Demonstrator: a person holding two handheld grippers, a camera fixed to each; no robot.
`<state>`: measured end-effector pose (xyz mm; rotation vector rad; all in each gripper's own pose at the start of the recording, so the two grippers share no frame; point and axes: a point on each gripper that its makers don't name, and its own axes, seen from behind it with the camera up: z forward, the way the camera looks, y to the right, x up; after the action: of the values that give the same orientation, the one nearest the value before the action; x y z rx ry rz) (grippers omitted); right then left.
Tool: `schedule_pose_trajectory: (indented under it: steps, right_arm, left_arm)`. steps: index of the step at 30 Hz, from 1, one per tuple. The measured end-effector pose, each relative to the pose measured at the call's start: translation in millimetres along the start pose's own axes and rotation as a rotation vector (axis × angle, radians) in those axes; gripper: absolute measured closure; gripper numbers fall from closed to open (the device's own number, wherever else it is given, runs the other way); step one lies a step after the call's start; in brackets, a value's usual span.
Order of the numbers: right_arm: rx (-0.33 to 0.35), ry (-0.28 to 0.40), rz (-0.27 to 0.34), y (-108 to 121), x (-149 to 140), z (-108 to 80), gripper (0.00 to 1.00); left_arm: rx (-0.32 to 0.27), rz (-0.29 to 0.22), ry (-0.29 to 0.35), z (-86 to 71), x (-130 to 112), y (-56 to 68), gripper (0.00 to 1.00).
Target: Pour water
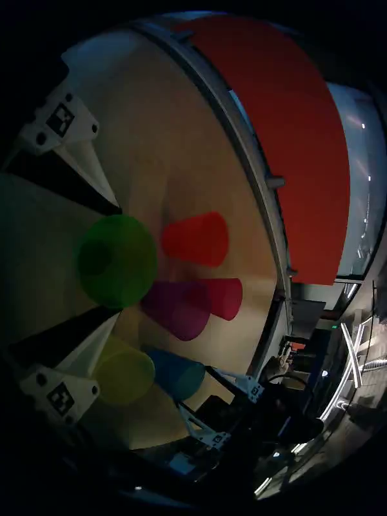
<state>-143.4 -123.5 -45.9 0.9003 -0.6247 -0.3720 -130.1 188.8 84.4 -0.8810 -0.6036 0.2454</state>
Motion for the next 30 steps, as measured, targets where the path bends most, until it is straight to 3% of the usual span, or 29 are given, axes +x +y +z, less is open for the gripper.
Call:
schedule_pose_trajectory:
  steps: [8, 14, 30]
  right_arm:
    - [0.008, 0.003, -0.002, -1, 2, 5.1, 0.00]
    - [0.013, 0.005, -0.008, -2, 4, 8.7, 0.00]
    - [0.023, 0.014, -0.026, -5, 12, 26.9, 0.00]
  left_arm:
    - [0.008, 0.005, 0.000, 3.9, 2, -1.5, 0.02]
    - [0.009, 0.007, -0.002, 5.3, 1, -1.4, 0.11]
    - [0.006, 0.005, -0.005, 3.7, -1, -2.6, 0.12]
